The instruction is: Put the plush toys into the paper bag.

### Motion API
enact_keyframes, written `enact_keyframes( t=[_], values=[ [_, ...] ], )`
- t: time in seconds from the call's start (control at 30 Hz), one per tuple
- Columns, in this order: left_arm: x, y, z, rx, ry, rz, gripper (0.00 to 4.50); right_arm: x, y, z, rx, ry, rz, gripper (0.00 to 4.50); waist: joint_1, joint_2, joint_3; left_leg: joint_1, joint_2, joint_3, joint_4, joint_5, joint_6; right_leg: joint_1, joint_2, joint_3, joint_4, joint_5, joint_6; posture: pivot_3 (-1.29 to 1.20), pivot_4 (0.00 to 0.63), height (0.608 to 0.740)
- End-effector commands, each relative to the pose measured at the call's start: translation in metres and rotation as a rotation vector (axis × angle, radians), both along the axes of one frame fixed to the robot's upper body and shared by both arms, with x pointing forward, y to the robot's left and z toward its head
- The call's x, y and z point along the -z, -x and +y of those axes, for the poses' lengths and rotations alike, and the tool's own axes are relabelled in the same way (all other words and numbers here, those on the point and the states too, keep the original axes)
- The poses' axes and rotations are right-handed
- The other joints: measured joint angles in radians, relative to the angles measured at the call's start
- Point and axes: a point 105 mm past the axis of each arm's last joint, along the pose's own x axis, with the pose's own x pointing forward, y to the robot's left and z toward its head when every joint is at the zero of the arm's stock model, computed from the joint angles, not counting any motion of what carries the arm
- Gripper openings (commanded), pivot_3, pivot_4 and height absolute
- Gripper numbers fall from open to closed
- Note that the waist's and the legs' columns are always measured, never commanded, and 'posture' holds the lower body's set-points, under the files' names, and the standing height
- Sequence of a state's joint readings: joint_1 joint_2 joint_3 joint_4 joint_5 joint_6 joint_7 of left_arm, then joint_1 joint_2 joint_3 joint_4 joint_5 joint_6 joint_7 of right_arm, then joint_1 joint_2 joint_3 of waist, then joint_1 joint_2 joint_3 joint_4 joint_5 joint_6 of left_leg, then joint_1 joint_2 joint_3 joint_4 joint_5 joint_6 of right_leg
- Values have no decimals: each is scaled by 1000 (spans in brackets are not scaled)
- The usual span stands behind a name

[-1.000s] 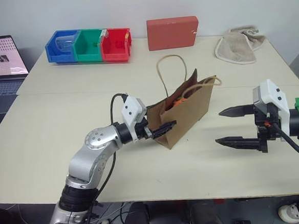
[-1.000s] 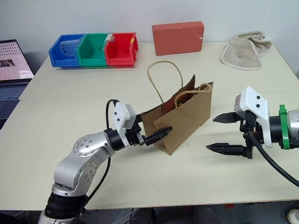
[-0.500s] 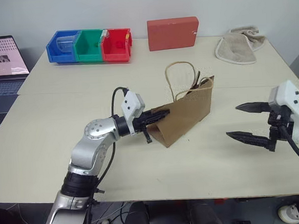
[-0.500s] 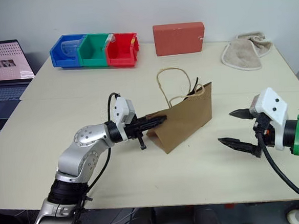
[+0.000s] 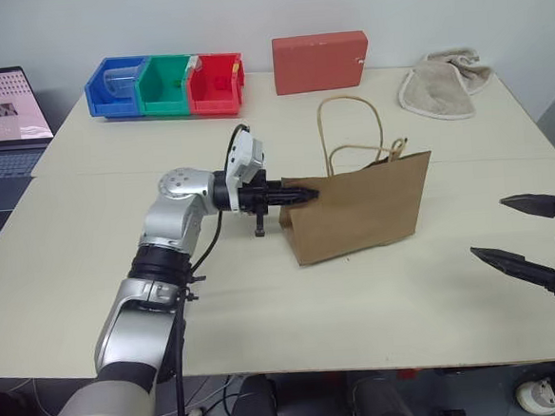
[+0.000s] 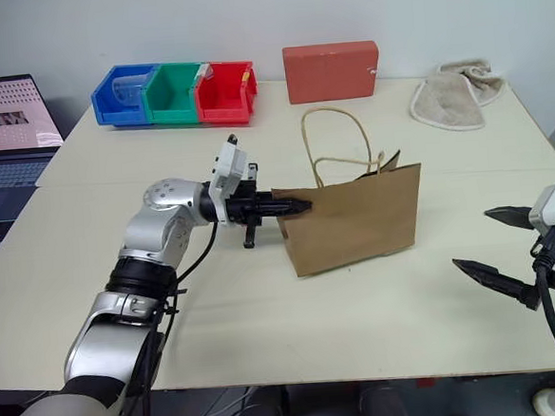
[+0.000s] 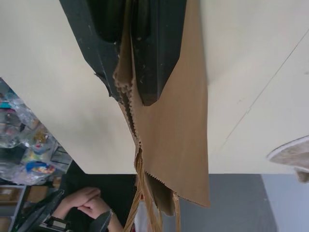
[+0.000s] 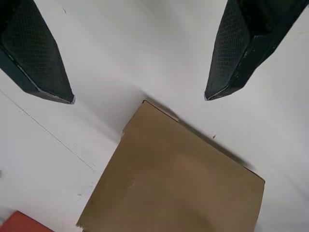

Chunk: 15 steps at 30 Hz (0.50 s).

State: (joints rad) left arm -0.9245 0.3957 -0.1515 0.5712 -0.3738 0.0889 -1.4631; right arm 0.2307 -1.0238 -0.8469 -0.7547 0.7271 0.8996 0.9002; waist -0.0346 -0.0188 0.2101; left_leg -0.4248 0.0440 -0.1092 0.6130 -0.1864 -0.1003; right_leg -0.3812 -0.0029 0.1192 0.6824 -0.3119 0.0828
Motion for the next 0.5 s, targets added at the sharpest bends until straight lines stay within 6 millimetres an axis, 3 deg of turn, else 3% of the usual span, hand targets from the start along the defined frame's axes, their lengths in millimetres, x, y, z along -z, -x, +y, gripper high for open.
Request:
enact_keyframes(
  t=[0.03,0.2,0.37,0.5],
  values=[
    [-6,-5,-6,11,-33,-85,25,-4,4,5,-10,15,-30,4500,0,0,0,0,0,0,0,0,0,0,0,0,0,0,0,0,150,740],
    [-6,-10,3,-6,-63,-108,25,1,3,6,-14,17,-9,4500,-1,0,0,1,0,0,0,0,0,1,0,0,0,0,0,0,150,740],
    [-8,-1,13,18,-82,-100,1661,1,0,8,-38,6,0,4500,-2,0,0,1,0,0,0,0,0,1,0,0,0,0,0,0,150,740],
    [-14,8,39,-76,-103,-116,2915,0,-5,9,-73,8,13,4500,-10,0,0,3,1,0,-1,0,0,2,0,1,0,0,0,0,150,740]
  ],
)
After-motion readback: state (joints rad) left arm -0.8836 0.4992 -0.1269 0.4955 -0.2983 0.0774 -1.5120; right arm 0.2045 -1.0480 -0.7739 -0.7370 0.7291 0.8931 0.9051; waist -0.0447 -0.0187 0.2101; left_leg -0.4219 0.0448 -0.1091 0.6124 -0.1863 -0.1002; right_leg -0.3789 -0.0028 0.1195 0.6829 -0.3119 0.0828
